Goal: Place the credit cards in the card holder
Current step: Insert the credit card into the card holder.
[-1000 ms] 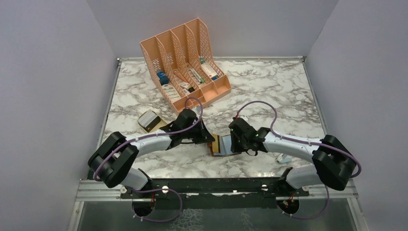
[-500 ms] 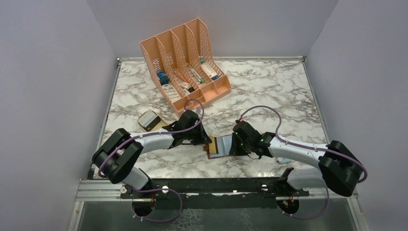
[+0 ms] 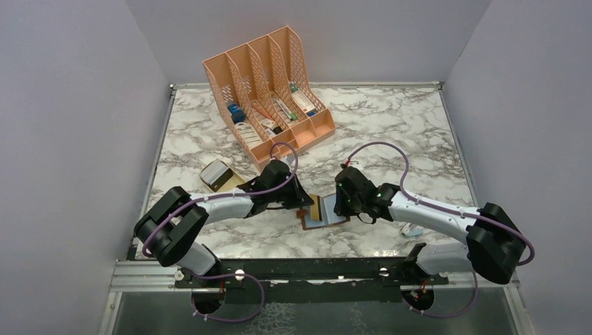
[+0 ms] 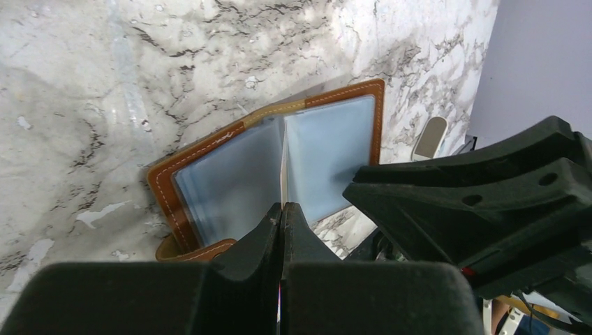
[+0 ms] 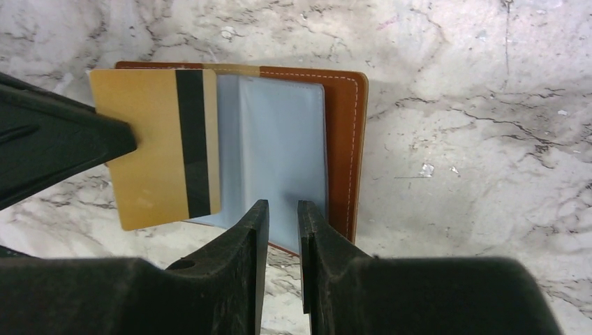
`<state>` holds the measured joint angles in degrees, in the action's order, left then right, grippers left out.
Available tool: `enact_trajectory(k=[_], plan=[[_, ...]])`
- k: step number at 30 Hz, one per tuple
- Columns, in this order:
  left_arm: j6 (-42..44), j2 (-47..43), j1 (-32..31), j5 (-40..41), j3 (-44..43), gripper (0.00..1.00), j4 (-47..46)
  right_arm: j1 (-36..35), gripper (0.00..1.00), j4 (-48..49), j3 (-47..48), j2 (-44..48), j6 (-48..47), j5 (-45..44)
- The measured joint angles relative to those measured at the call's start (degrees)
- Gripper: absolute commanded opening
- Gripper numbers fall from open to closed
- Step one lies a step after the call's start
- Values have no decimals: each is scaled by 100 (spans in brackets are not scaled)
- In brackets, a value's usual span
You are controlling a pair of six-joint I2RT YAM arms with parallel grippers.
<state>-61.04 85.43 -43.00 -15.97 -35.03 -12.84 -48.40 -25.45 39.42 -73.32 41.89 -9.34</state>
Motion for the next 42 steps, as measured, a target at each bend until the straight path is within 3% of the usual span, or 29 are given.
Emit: enact_trajectory(k=[42], plan=[[-140,654,-175,-492,-42,0,-601,15,19,-4,-522,4,37,-92]])
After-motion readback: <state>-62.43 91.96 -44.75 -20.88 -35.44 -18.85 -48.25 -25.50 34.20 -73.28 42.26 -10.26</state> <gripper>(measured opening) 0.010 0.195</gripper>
